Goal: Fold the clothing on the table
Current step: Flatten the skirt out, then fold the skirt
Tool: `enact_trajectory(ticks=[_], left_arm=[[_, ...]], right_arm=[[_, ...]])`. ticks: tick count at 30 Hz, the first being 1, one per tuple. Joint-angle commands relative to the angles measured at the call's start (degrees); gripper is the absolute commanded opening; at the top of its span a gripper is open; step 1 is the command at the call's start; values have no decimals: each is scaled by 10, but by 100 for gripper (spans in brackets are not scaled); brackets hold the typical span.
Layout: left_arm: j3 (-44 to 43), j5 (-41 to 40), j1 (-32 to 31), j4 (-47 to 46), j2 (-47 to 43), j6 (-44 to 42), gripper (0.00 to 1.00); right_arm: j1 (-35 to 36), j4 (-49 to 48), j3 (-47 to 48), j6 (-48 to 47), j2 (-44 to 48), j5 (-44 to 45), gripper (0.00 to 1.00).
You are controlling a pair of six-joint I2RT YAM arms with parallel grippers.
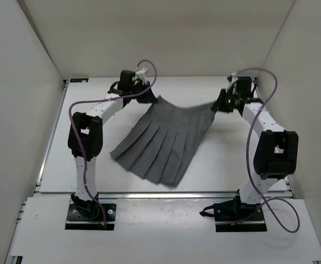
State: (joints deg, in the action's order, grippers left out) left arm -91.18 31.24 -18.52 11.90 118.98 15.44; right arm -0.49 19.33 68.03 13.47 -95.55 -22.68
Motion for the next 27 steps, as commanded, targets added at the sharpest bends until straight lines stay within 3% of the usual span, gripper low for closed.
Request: enact_trajectory(ticks=[1,3,5,9,13,15,19,21,23,27], left_arm=[[-141,-12,18,26,-1,-2,0],[-236,-24,21,24,-1,-2,0],[-279,-39,28,18,-14,-4,0],[-285,-43,29,21,-68,-22,0],[-131,-64,10,15,-191,-74,0],[31,-82,-9,3,-260,-95,0],[249,-115,-45,22,-416,-103,0],[314,-129,-59,41,-476,-88,0],[362,-132,-65,41,-530,-60,0],[451,-124,-25,-16,-552,9,0]], right_arm=[[1,10,194,-42,-41,11,0],[1,27,328,-59,-61,22,0],[22,33,396,-87,-67,49,0],[35,26,424,-107,-23,64,0],[30,-28,256,-108,81,67,0],[28,-30,118,-104,137,63,0],[46,31,-38,-106,263,79,0],[44,65,-79,-97,319,79,1],[37,65,-117,-80,335,48,0],[49,15,-165,-66,290,26,0]])
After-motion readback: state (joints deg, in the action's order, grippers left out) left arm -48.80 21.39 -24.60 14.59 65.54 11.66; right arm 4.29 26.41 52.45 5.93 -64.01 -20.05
